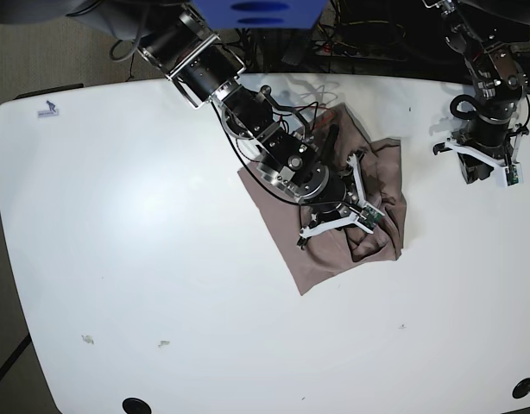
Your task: Fold the T-shirt properly
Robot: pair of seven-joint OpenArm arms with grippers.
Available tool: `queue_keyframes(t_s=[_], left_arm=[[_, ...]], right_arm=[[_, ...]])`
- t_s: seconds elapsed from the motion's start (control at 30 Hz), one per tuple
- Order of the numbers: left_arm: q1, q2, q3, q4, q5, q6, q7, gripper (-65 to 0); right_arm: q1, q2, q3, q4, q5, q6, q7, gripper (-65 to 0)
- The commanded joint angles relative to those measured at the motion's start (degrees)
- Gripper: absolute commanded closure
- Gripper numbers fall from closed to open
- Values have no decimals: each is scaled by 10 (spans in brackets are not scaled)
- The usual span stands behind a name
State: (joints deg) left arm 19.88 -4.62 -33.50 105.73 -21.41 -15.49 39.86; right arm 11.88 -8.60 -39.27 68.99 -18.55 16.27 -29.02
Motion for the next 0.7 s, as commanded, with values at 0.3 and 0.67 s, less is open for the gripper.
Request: queue_keyframes(t_s=[0.3,0.67], left_arm=[[1,-6,-2,9,-2,1,-13,-157],[-1,-5,-2,12,-6,1,-13,-157]], right_arm=[[-1,-4,-43,37,4,9,-29,0],[-1,-4,-54,122,4,9,-74,0]])
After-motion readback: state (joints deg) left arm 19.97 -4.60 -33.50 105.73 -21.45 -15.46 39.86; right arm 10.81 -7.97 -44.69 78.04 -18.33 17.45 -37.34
